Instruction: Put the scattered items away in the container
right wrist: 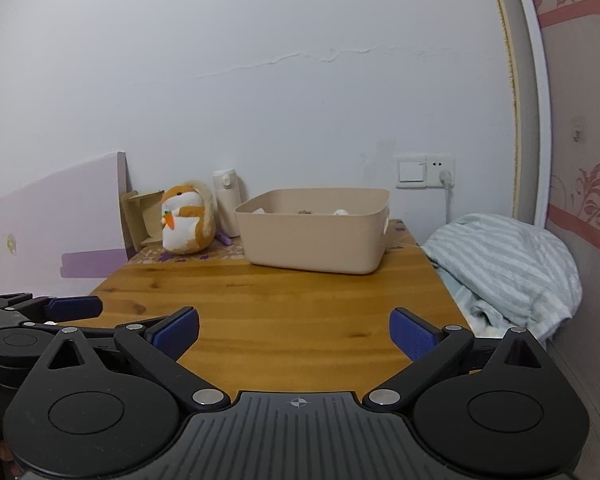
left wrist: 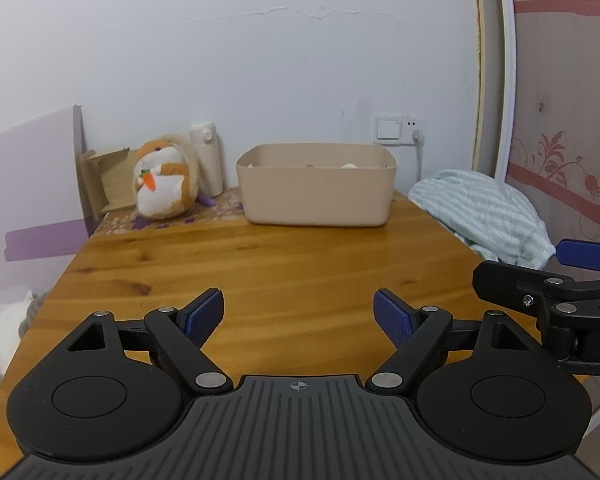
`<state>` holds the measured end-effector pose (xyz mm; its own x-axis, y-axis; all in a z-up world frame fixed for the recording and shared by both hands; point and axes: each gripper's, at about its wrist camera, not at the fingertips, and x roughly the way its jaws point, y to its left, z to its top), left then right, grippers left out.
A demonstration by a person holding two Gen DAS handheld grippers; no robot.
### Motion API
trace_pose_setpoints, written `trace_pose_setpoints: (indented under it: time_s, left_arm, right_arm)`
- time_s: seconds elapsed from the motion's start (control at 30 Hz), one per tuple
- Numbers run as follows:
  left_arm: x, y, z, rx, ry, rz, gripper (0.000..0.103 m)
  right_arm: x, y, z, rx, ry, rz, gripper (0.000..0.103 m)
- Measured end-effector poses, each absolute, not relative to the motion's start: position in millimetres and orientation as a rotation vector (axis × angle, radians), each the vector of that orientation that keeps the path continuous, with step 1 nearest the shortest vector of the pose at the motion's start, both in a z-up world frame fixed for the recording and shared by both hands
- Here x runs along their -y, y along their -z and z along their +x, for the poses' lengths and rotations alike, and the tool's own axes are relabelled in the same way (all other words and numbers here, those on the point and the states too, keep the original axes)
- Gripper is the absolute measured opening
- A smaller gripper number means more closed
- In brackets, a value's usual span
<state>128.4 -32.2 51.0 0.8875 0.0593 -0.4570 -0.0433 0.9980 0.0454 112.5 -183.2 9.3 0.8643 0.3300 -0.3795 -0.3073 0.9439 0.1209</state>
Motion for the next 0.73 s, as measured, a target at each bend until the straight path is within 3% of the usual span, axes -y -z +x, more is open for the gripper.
trace_pose_setpoints:
  time_s: [0.73]
  left_arm:
    - [41.2,-34.3,52.1,-0.476,-0.074,-0.023,0.084]
  right_arm:
    - [188.2,0.9,36.8,-0.391,-0.359,0.014,0.102]
